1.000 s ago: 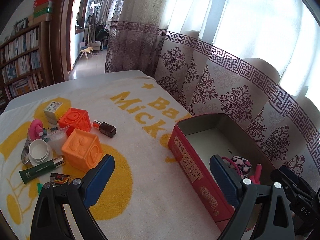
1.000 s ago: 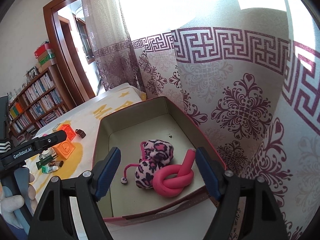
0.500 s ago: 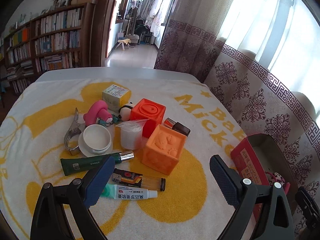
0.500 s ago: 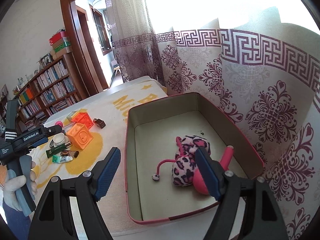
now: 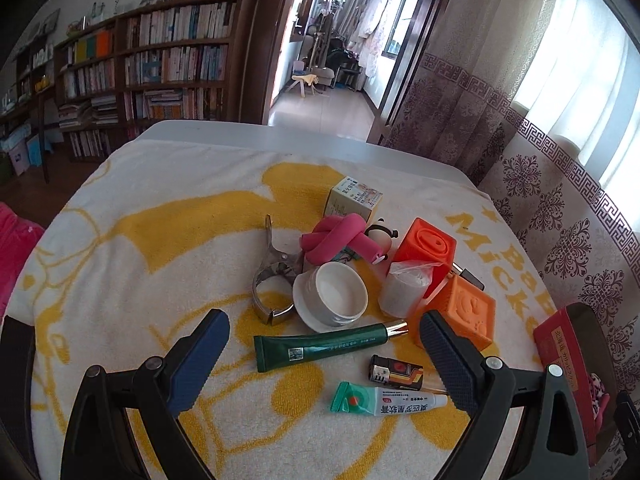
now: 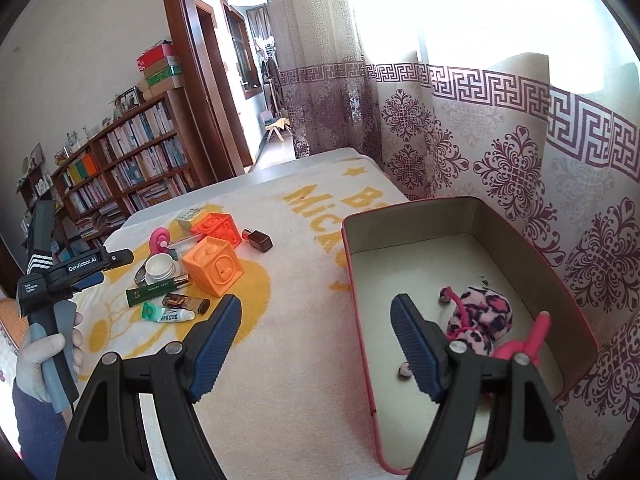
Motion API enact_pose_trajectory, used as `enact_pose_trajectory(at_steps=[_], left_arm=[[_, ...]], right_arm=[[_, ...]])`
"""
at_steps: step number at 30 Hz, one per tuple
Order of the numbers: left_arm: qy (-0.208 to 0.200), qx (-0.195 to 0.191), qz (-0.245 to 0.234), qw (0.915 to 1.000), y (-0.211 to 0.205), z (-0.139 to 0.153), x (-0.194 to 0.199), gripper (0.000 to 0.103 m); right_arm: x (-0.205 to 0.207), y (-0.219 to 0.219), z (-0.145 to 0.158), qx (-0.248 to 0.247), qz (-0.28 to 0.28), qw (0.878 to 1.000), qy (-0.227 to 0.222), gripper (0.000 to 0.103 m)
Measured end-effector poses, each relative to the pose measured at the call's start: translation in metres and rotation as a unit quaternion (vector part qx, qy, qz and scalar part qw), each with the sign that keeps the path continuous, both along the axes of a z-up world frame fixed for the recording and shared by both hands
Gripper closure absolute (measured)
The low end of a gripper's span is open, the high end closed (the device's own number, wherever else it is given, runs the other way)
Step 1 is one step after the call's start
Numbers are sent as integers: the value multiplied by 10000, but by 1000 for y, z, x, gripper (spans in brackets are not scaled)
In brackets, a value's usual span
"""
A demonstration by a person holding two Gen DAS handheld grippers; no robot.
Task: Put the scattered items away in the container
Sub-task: 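Withdraw both tools from the box back over the remaining items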
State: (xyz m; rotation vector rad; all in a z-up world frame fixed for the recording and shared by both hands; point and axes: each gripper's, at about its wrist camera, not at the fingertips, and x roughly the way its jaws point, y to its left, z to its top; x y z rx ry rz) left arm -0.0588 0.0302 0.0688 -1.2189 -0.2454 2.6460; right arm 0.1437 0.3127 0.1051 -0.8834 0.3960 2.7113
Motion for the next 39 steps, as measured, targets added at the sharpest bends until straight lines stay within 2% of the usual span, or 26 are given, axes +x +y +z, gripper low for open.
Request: enact_pose_trajectory(at_steps=[7,12,19,26,30,39], left_arm=[[-251,119,306,9991,-22,-22,-12,5],[-477,141,391,9980,-26,-37,-16,5],[-562,281,526,9966,-36,-41,-18,5],[-601,486,798,9938,-51,-42,-17,5],[-630,577,905,9922,-56,-43,-17,5],[-719,722,981,9899,-61,-46,-16,5]], right_arm=[[-46,-35,-6,67,590,9982,-131,21],[-82,-44,-22,-296,869,9952,-332,21],[-114,-47,-45,-776,905,9913,-551,21],[-131,-67,-53,-1099,1318,9828,-680,21],[-148,-80,-60,-1396,1636,9729,-847,21],[-192,-98,-76,-1512,1901,9634,-1138,21]])
